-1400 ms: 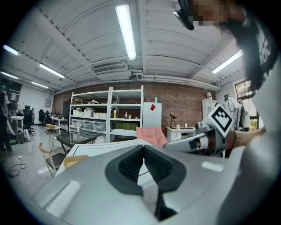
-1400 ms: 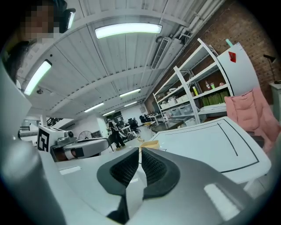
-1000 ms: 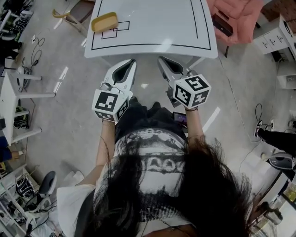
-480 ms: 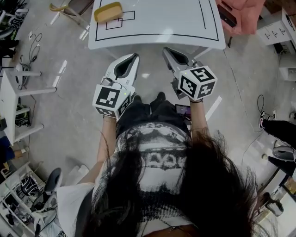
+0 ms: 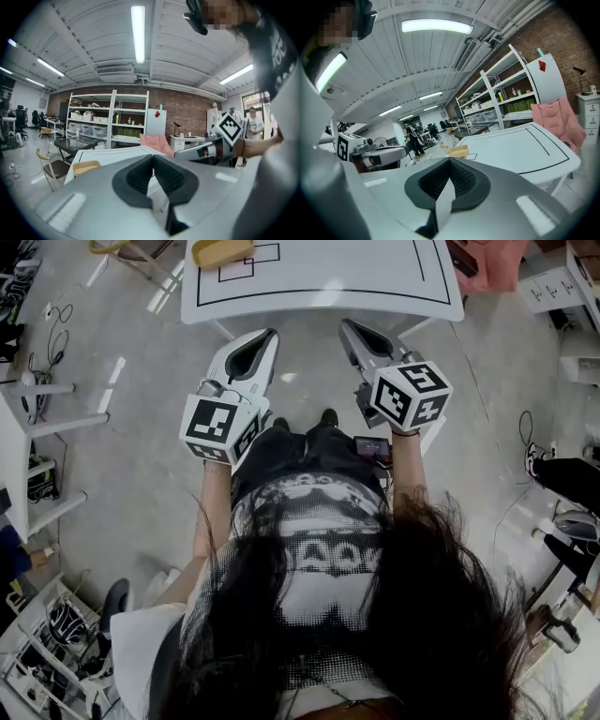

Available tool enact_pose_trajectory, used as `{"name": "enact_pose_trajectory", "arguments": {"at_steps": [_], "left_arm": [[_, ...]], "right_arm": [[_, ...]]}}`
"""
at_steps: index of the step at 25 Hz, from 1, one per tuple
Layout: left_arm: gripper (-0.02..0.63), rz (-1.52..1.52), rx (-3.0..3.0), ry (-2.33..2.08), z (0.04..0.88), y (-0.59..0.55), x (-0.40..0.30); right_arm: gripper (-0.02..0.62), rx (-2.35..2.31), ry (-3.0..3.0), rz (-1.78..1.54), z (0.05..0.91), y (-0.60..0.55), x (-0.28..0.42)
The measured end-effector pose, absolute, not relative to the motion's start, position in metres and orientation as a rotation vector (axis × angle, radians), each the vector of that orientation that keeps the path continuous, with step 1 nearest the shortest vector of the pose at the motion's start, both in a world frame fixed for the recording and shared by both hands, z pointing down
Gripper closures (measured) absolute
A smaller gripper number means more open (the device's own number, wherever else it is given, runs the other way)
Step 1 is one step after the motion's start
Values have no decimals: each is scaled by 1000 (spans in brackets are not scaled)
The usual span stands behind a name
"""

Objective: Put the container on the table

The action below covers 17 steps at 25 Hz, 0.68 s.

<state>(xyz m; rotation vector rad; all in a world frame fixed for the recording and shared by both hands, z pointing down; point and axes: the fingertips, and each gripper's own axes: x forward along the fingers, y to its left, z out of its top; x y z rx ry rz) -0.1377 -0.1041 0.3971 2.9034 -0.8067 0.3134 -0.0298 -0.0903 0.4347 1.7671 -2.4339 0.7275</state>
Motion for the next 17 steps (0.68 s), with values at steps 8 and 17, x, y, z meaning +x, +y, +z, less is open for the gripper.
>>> {"name": "enact_pose_trajectory", "arguments": {"at_steps": [8, 17], "left_arm": [[606, 296, 2921, -766, 393, -109, -169], [606, 263, 2942, -752, 390, -104, -170]], "right_arm": [[591, 1844, -2366, 708, 428, -86, -43], [592, 1885, -2344, 686, 426, -72, -41]]}}
